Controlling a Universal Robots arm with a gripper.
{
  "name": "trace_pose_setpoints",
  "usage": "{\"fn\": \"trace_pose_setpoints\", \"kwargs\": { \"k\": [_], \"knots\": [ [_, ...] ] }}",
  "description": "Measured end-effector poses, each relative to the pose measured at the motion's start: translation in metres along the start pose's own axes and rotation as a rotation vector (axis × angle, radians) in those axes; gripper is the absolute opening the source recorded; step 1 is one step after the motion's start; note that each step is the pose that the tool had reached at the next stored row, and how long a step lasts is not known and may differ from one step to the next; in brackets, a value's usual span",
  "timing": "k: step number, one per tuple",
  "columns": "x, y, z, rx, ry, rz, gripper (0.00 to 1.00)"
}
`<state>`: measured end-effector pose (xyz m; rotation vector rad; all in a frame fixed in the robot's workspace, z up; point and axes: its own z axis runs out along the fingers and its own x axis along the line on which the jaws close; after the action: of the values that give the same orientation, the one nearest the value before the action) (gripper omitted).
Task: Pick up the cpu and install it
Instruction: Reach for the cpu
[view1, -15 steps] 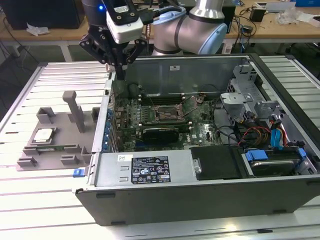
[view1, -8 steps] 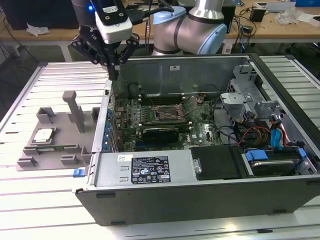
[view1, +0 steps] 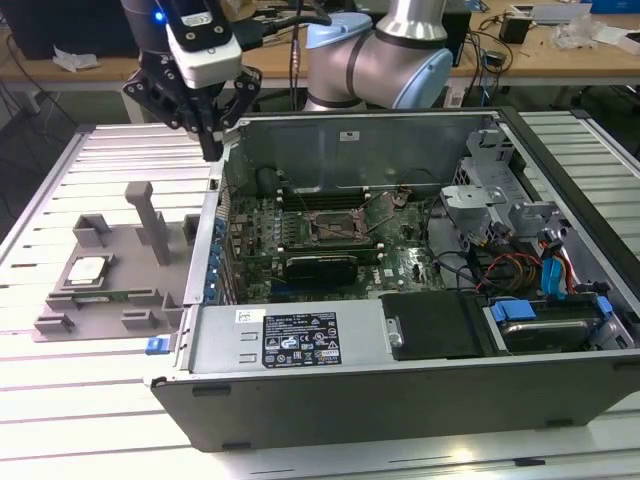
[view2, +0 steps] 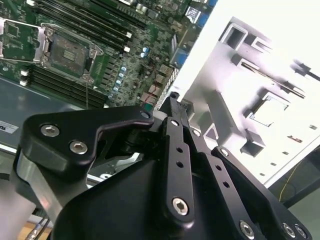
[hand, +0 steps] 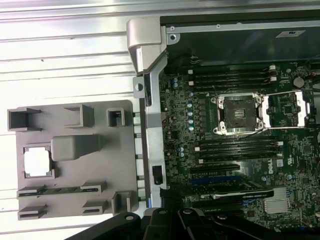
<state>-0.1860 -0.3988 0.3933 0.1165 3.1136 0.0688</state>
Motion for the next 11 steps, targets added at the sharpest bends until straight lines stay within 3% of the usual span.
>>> {"fn": "trace_pose_setpoints", "kwargs": {
  "k": [8,11],
  "knots": [
    [0.0147,-0.001,-0.0004,0.0,0.0001,0.0,0.11],
    [0.0248,-0.0018,-0.0006,0.0,0.0,0.0,0.11]
  ]
}}
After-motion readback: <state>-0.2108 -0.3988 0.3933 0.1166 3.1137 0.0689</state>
